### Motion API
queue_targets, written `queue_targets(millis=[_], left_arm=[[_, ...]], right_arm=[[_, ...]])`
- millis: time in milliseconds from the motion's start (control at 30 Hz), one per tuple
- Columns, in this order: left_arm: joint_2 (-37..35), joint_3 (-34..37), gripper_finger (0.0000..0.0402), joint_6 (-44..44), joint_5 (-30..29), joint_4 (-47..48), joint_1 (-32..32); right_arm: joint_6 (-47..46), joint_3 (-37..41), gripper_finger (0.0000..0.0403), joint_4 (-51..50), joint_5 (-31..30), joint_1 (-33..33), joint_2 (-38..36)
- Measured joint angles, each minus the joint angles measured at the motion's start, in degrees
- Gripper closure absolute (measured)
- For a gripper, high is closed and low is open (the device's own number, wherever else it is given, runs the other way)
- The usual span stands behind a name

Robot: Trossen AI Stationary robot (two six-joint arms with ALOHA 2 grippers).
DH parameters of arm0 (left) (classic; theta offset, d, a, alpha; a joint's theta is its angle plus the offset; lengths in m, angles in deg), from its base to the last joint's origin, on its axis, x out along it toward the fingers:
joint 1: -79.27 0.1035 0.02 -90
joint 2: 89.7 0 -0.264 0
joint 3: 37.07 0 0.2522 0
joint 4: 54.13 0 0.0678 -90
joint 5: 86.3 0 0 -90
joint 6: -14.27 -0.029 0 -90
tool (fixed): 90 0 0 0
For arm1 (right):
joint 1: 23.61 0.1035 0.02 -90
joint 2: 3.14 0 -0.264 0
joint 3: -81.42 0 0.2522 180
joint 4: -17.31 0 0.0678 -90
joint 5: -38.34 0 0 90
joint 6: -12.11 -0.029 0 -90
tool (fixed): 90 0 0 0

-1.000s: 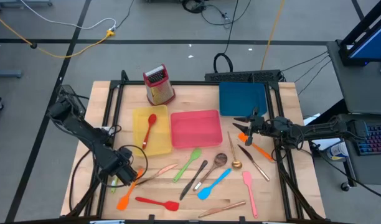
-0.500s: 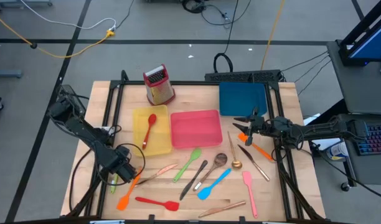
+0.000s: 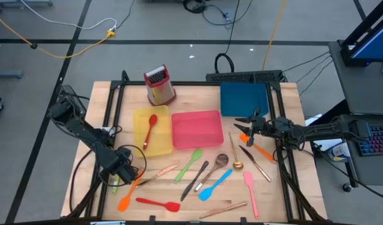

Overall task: Pick & Place Kitchen Items
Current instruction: Put the green serving spoon into the yellow bin

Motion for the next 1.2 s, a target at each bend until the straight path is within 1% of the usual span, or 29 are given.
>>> queue_targets(millis=[233, 433, 633, 867, 1200], left_arm=[[0.00, 1.66, 0.0309, 0.08, -1.79, -0.19, 0.04], [-0.09, 2.01, 0.0309, 0.14, -2.10, -0.46, 0.04], [-0.07, 2.09, 0.0309, 0.14, -4.01, -3.33, 0.02], [-0.07, 2.09, 0.0309, 0.34, -6.36, -4.06, 0.00], [-0.07, 2.09, 0.0310, 1.57, -7.02, -4.37, 0.00]], right_arm=[[0.00, -0.01, 0.0298, -0.13, 0.00, 0.01, 0.00], [0.00, 0.00, 0.0298, -0.15, 0.00, 0.00, 0.00], [0.00, 0.00, 0.0298, -0.17, 0.00, 0.01, -0.01], [0.00, -0.01, 0.0298, -0.17, 0.00, 0.00, 0.00], [0.00, 0.01, 0.0298, -0.17, 0.00, 0.02, -0.02]])
